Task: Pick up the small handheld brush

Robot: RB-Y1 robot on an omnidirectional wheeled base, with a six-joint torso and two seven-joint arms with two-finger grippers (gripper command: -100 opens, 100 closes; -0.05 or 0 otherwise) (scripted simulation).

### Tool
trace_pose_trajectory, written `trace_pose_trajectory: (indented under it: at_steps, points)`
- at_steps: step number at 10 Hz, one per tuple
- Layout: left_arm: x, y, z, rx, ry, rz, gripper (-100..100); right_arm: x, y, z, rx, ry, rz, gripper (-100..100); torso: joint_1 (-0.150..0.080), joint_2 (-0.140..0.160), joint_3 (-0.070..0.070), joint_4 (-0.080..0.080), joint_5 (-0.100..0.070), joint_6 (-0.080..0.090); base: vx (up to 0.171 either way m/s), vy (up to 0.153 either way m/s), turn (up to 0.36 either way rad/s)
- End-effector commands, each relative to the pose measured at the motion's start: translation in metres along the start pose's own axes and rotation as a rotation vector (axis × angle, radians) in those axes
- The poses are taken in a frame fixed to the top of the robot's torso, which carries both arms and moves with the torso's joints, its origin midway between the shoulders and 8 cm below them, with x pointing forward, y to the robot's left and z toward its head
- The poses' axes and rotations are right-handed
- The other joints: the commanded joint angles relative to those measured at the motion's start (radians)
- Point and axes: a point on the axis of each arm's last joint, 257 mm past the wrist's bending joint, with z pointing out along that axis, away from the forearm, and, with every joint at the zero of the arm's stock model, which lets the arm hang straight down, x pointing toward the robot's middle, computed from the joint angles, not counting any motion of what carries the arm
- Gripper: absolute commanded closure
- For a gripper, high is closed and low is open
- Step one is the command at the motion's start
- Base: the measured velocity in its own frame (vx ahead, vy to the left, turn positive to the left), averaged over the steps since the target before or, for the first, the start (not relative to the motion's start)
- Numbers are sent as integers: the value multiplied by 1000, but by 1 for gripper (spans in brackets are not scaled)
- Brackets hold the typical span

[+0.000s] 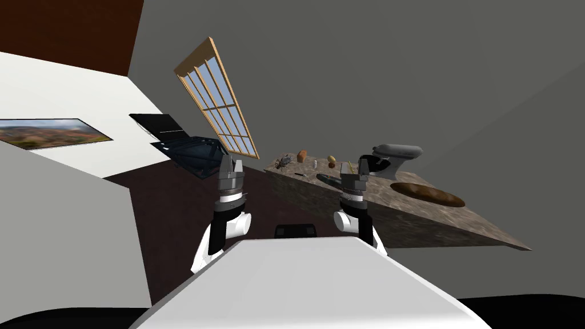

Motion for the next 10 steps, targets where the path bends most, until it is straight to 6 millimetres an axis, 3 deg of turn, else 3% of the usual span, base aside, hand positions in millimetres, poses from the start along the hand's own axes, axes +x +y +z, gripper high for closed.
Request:
trace_pose_trajectory:
  at_steps: [1, 7, 10]
  points:
    - [0, 0, 0, 0, 0, 0, 0, 4, -6, -4, 13, 29, -12, -100, 0, 0, 0, 0, 0, 0, -24, 27, 13]
    - [0, 0, 0, 0, 0, 0, 0, 22, -57, -46, 134, 188, -95, -100, 10, 4, 2, 1, 2, 0, -51, 109, 34]
    - [0, 0, 0, 0, 0, 0, 0, 30, -95, -92, 236, 312, -168, -100, 8, 3, 2, 1, 2, 0, -37, 137, 89]
